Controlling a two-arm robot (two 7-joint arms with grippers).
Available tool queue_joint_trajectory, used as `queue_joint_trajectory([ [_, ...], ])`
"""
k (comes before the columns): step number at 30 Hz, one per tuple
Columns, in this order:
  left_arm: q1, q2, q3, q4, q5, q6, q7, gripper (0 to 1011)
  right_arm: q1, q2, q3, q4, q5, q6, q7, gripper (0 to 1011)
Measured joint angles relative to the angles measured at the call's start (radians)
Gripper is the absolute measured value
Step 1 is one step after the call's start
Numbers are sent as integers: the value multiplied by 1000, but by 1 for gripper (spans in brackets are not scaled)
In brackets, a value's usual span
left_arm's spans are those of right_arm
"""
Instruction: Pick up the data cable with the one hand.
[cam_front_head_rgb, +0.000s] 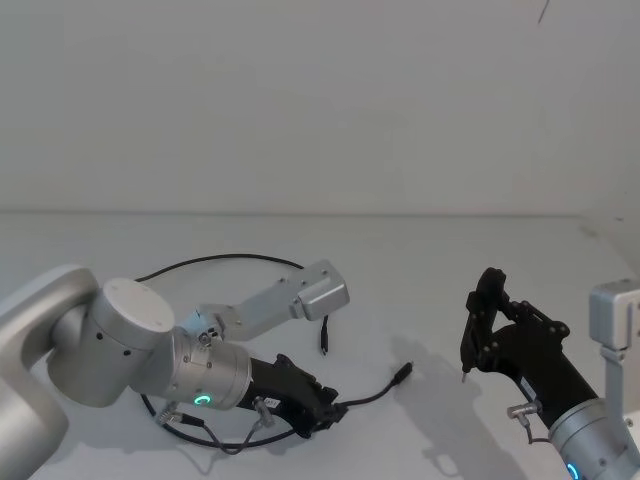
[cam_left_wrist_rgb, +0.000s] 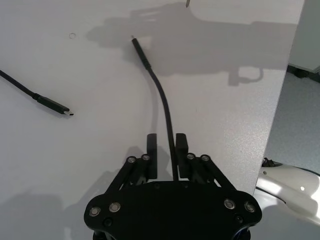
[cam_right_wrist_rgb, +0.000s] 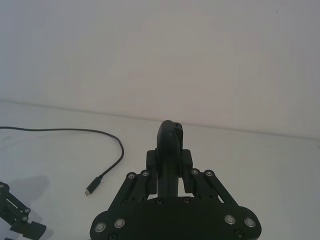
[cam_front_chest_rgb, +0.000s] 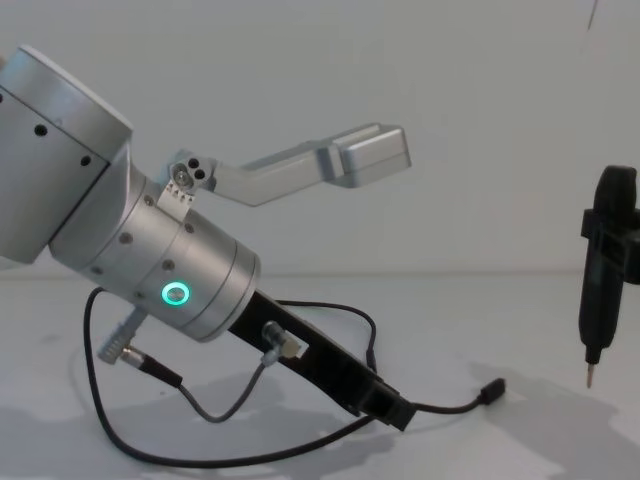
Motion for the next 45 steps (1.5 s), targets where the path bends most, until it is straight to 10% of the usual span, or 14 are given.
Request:
queue_joint_trajectory([
  [7, -1, -1, 1, 1, 1, 1, 1, 41, 0, 0, 0, 0, 0, 0, 0, 279],
  [45, -10, 37, -29, -53, -38, -225, -67, 40, 47, 4, 70, -48, 116, 28, 119, 279],
])
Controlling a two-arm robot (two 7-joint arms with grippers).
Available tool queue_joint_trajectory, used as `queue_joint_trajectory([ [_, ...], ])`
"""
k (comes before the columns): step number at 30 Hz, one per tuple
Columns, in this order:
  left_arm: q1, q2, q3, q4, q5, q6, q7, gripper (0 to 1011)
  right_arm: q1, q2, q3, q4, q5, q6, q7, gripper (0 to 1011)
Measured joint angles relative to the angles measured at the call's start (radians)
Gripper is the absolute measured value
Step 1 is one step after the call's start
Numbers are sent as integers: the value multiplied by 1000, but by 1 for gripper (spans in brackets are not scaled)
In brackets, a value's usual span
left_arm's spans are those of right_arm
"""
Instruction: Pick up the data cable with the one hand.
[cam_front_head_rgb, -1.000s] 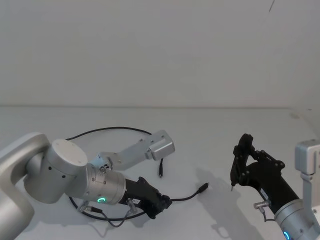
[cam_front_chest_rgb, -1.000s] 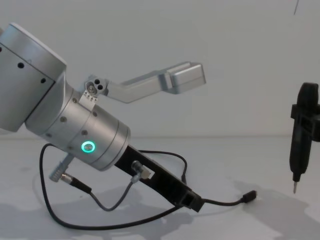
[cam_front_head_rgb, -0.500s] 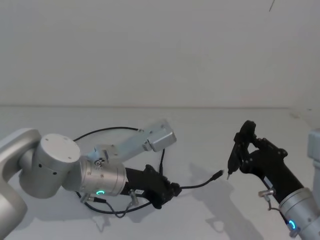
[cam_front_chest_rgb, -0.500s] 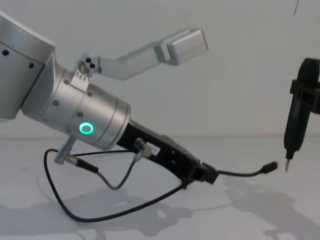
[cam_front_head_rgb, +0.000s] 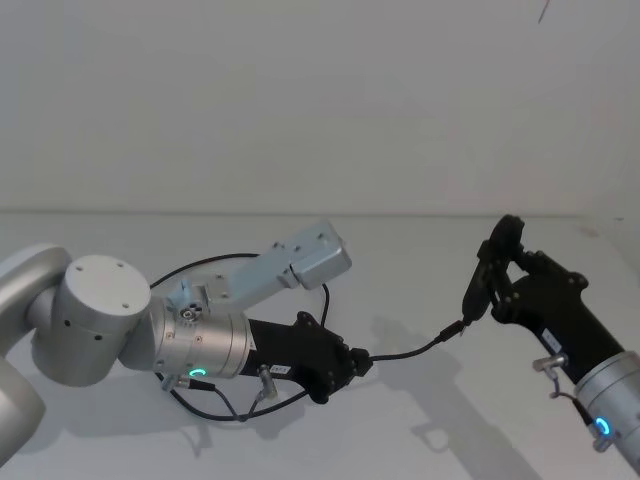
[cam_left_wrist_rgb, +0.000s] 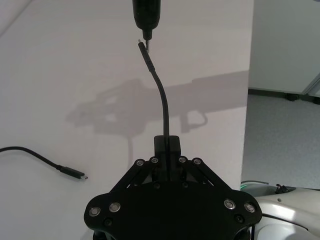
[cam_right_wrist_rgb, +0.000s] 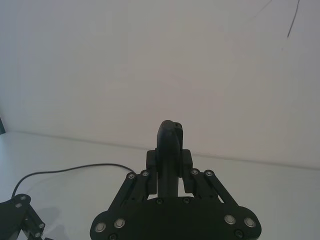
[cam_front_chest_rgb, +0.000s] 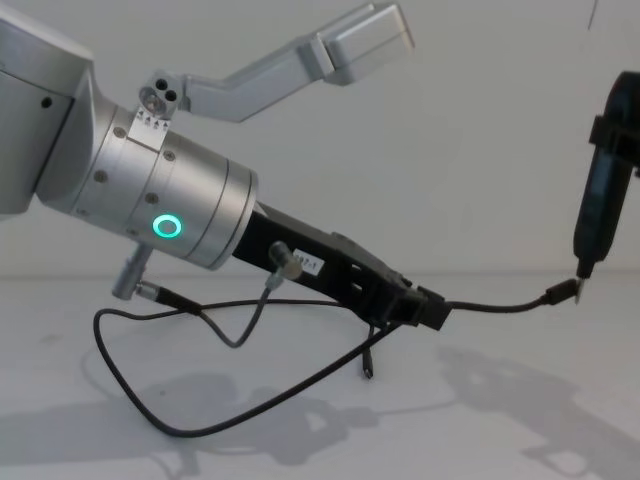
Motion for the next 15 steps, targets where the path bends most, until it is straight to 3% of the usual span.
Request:
queue_joint_trajectory([
  [15, -2, 4, -4, -6, -5, -24, -8, 40, 11, 32, 33, -20, -13, 7, 34, 279],
])
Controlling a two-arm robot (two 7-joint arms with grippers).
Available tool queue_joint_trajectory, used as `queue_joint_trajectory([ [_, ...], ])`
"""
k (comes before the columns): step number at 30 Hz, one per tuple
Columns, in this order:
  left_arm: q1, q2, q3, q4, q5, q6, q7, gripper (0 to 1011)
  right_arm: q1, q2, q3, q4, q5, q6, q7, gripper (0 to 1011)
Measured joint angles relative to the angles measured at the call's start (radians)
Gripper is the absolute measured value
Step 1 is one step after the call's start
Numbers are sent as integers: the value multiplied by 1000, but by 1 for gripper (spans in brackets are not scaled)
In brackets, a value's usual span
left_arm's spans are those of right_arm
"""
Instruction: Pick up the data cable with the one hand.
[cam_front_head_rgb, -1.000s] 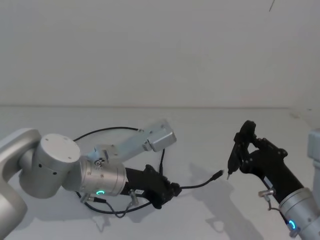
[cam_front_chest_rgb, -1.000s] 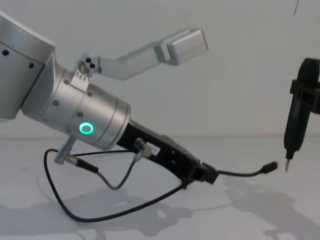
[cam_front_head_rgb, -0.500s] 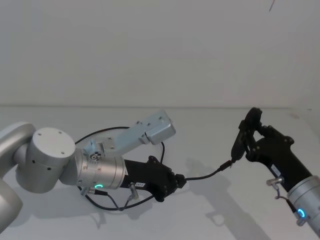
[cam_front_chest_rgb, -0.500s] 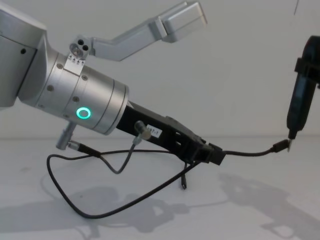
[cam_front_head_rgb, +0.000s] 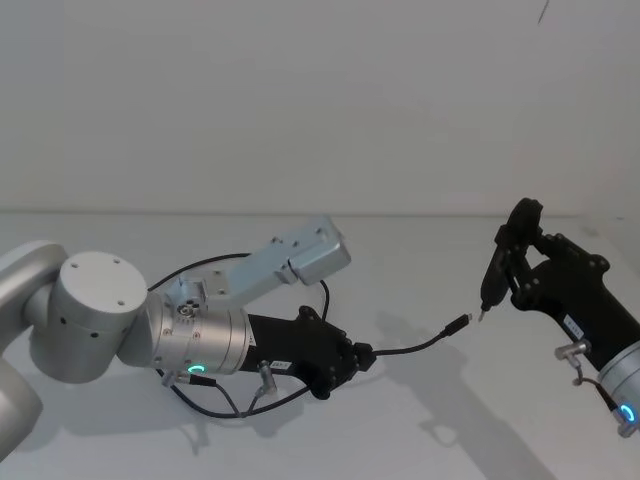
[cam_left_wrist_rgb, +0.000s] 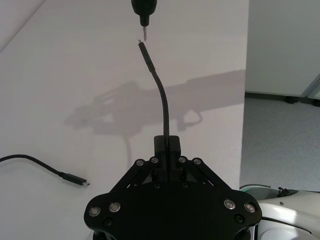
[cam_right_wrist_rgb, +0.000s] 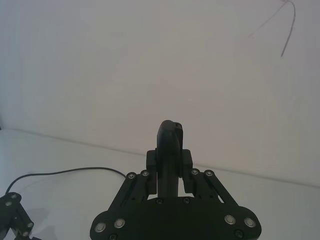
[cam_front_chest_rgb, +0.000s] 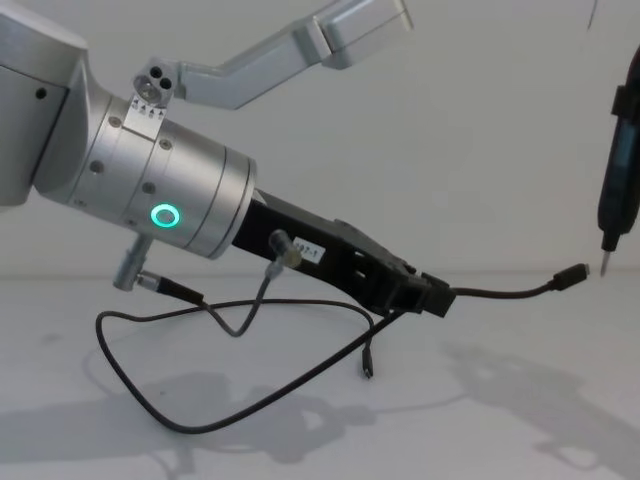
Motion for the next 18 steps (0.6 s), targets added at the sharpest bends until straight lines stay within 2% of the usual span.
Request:
queue_joint_trajectory([
  [18, -1, 1, -2, -2, -2, -8, -3, 40, 21, 0, 3, 23, -4, -6, 27, 279],
])
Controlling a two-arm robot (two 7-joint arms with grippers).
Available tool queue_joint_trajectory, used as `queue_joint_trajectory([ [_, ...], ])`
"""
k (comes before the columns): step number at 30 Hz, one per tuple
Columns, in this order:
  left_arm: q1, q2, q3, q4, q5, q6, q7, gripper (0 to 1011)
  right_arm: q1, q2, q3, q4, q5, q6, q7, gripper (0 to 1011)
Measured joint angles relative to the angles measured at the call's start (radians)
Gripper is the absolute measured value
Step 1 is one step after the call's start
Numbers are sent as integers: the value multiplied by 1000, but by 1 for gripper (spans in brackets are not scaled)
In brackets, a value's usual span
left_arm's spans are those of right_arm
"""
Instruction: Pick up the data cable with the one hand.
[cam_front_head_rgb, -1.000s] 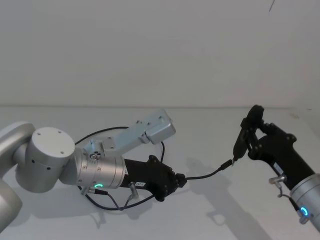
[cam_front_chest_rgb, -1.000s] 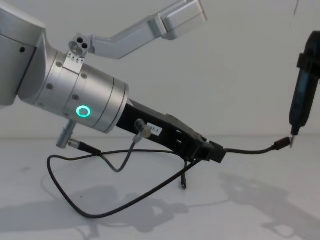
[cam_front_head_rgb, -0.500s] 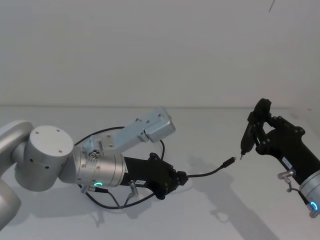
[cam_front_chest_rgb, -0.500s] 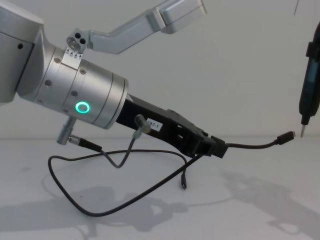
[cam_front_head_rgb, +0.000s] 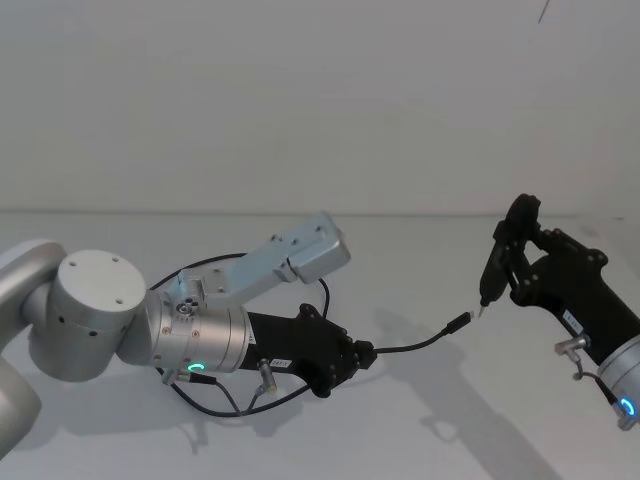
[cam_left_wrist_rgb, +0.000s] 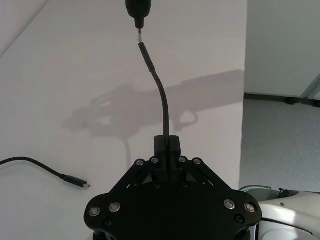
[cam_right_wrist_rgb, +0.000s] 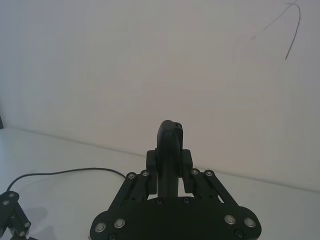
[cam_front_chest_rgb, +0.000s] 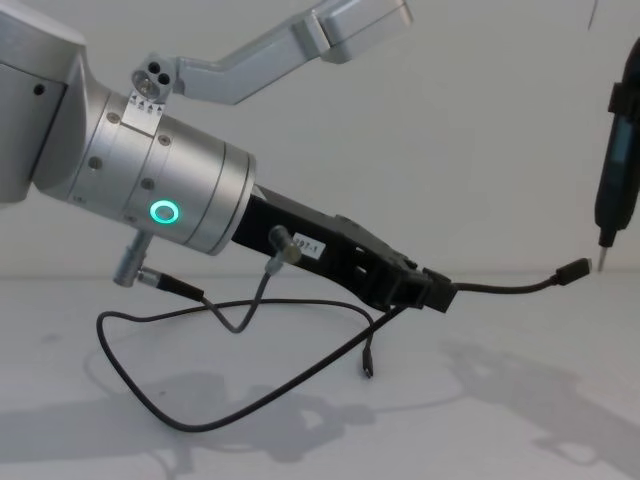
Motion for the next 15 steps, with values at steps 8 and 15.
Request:
queue_joint_trajectory([
  [8, 0, 0, 0, 0, 0, -1, -1, 40, 5, 1, -4, 1, 7, -6, 7, 279],
  [15, 0, 0, 0, 0, 0, -2, -1, 40, 6, 4, -6, -4, 10, -9, 10, 279],
])
